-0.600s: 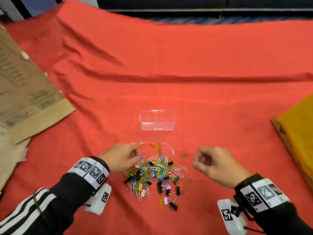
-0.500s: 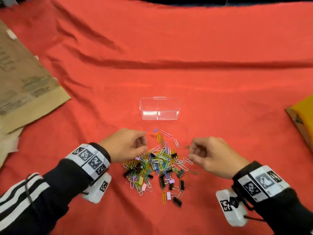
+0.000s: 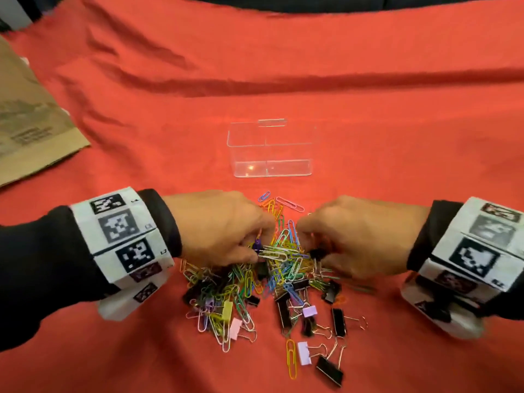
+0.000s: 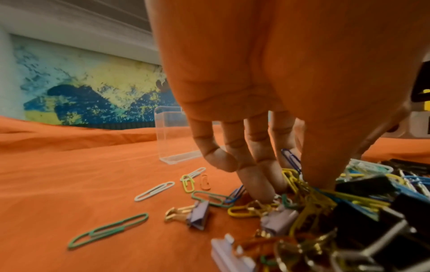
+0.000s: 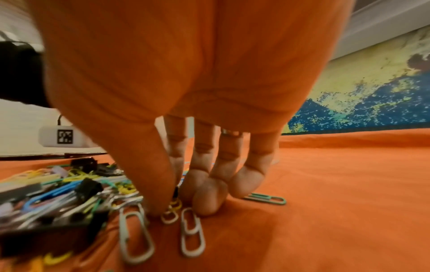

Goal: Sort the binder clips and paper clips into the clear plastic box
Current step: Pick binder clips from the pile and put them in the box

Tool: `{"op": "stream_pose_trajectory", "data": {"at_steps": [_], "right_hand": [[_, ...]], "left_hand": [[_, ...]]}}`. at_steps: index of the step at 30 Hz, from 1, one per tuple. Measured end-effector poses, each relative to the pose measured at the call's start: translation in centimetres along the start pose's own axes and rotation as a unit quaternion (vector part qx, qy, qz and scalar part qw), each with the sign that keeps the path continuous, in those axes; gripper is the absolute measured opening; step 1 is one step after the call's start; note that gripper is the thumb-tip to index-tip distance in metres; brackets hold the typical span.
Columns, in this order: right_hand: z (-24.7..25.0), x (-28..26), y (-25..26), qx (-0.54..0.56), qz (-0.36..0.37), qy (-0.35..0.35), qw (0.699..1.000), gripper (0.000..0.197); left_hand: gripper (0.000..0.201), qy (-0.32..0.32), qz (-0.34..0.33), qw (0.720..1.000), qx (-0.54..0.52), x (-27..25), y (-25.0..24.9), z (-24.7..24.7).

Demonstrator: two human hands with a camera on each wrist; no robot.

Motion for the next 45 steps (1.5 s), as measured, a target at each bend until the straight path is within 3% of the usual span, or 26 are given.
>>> {"op": "stream_pose_trajectory", "data": {"at_steps": [3,7,12,16,19,24,28,35,40,42,45], "right_hand": [[-0.3,-0.2,0.4,-0.037,-0.004,-0.02,0.999,0.015],[-1.0,-1.2,1.4,-0.067,-0.041,-0.077,0.994,0.008],[-0.2,-4.3,5.1,-0.051,-0.101,-0.159,0.981,0.012],[0.7,-6.0,7.8,-0.083,-0.144,-0.163,0.973,0.007],[1.3,-6.4,8.3,-0.099,-0.165,-0.171,0.966,0.005],[1.1,-5.2,6.2,-0.081,-0.163,-0.175,0.968,0.01],[1.2,-3.4,3.0,-0.067,-0.142,-0.18,0.971,0.008],[2.1,-4.0,0.2,-0.004,-0.093,-0.244,0.965,0.009],[3.5,-5.6,0.1,0.022,-0.075,-0.266,0.961,0.007],[4.3,-5.7,0.0,0.023,-0.077,-0.273,0.959,0.005],[5.4,-5.1,-0.5,0.036,-0.088,-0.301,0.949,0.004]], "left_hand": [[0.015,-0.023,0.001,1.0,0.003,-0.2,-0.4,0.0],[0.008,-0.112,0.028,0.993,-0.002,-1.7,-0.7,-0.1],[0.027,-0.165,0.053,0.984,-0.037,-5.7,-1.9,-1.9],[0.026,-0.204,0.024,0.979,-0.009,-6.6,-4.5,-2.1],[0.032,-0.19,-0.009,0.982,-0.014,-5.5,-6.7,-2.0],[0.033,-0.099,-0.073,0.992,0.004,-1.8,-7.3,-2.7],[0.019,-0.133,-0.088,0.987,-0.032,-0.7,-5.6,-1.8],[0.007,-0.184,0.009,0.977,-0.109,-2.4,-1.6,2.6],[0.013,-0.351,0.136,0.925,-0.042,-0.5,3.6,7.9],[0.013,-0.344,0.187,0.92,-0.017,1.6,5.6,8.7],[0.011,-0.282,0.221,0.933,0.014,4.2,7.3,8.0]]}}
Point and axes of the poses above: each hand's wrist, its own x-axis towards the middle knuckle, its own z-axis out of the back of the hand, y = z × x, the point moved 1 cm from there along x, towards the middle knuckle, and after that the axes turned 5 degrees about z, right-handed, at the moved point
